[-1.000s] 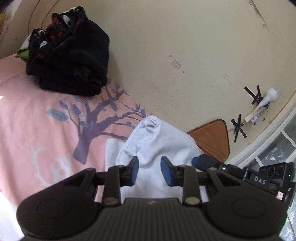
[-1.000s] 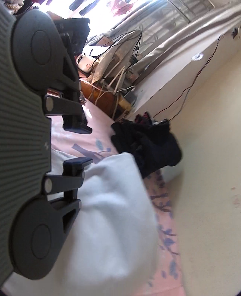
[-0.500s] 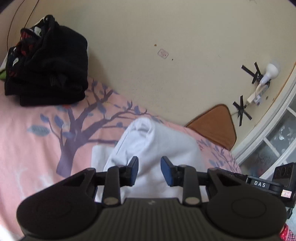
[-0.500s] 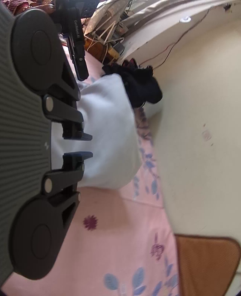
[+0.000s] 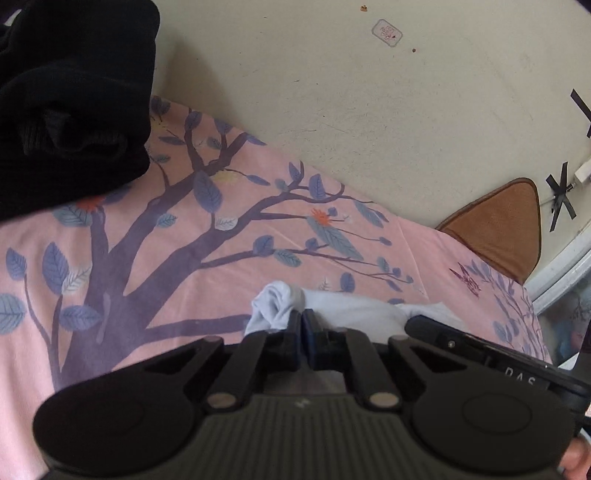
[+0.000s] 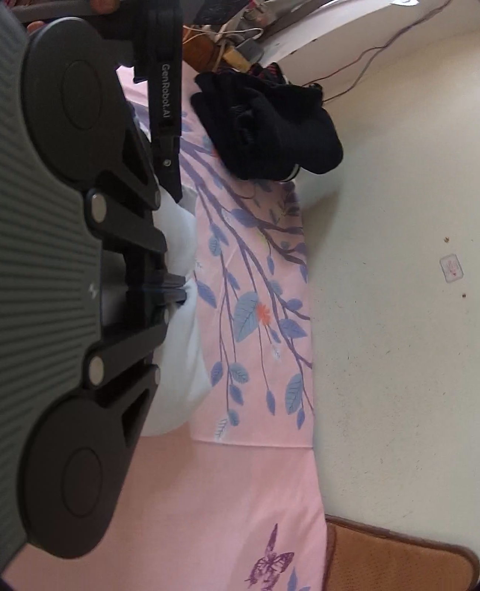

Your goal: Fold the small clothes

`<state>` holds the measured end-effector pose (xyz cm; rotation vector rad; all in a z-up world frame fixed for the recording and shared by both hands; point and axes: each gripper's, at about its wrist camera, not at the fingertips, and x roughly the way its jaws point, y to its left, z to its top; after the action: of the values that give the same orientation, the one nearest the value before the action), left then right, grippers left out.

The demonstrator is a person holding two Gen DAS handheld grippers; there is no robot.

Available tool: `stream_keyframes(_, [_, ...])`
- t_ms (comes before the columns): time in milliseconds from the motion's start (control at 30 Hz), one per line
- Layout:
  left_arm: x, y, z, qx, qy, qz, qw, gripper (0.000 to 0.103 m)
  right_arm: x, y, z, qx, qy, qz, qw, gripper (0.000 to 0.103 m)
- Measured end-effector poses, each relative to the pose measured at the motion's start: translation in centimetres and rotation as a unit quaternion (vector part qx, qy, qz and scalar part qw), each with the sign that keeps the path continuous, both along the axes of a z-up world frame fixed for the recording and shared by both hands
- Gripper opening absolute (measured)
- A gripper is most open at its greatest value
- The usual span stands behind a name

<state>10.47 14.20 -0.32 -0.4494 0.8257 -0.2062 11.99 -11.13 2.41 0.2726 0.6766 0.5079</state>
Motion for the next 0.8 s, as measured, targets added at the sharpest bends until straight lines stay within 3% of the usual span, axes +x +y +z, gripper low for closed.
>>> stream_keyframes(67, [-0.8, 0.6, 0.9, -0.001, 0.000, -0.004, 1.0000, 0.006, -0.5, -0.2, 0.6, -0.003, 0.001, 0.009, 1.000, 0.001])
stream_keyframes(100, [-1.7, 1.2, 1.9, 0.000, -0.010, -0.002, 1.0000, 0.008, -0.9, -0.9, 1.2, 0.012, 0.004, 0.013, 1.000, 0.006])
stream_keyframes(133, [-2.9, 1.9, 2.8, 0.003, -0.029, 0.001, 0.9996, 0.019, -1.6, -1.8, 1.7, 0.036, 0.003, 0.016, 0.999, 0.010])
stream_keyframes(167, [-4.2, 2.7, 3.5, 0.008, -0.045, 0.007, 0.9989, 0.044, -2.5, -3.0, 2.2, 0.066, -0.007, 0.019, 0.998, 0.022])
stream_keyframes(200, [-5.5, 3.7, 4.0, 0.013, -0.055, 0.021, 0.9982, 0.058, -3.7, -4.4, 2.7, 0.093, -0.025, 0.013, 0.995, 0.049])
stream_keyframes(233, [-6.7, 4.6, 4.2, 0.012, -0.058, 0.031, 0.9978, 0.081, -4.9, -6.0, 3.0, 0.106, -0.042, -0.004, 0.993, 0.063])
stream_keyframes(267, [-7.6, 5.4, 4.0, 0.003, -0.057, 0.032, 0.9979, 0.089, -6.0, -7.4, 3.0, 0.115, -0.054, -0.020, 0.992, 0.079])
stream_keyframes(333, [-8.8, 6.8, 3.0, -0.044, -0.036, 0.019, 0.9982, 0.094, -7.4, -10.1, 2.0, 0.138, -0.047, -0.037, 0.989, 0.080])
stream_keyframes(467, [-8.8, 6.7, 0.1, -0.127, 0.013, -0.014, 0.9918, 0.099, -7.6, -11.5, -1.2, 0.157, 0.023, -0.039, 0.987, 0.081])
stream_keyframes(600, [-8.3, 3.9, -0.6, -0.148, 0.000, -0.043, 0.9880, 0.102, -6.6, -9.0, -2.6, 0.173, 0.041, -0.012, 0.984, 0.082])
stream_keyframes(733, [-8.2, 0.9, -0.8, -0.121, -0.015, -0.053, 0.9912, 0.100, -5.8, -3.3, -1.6, 0.107, 0.022, 0.024, 0.994, 0.082])
stream_keyframes(767, [-8.2, 0.4, -0.7, -0.116, -0.015, -0.046, 0.9920, 0.097, -5.7, -2.5, -1.4, 0.085, 0.017, 0.026, 0.996, 0.074])
stream_keyframes(800, [-8.3, -0.1, -0.6, -0.111, -0.013, -0.040, 0.9930, 0.094, -5.6, -2.2, -1.1, 0.075, 0.011, 0.025, 0.997, 0.054])
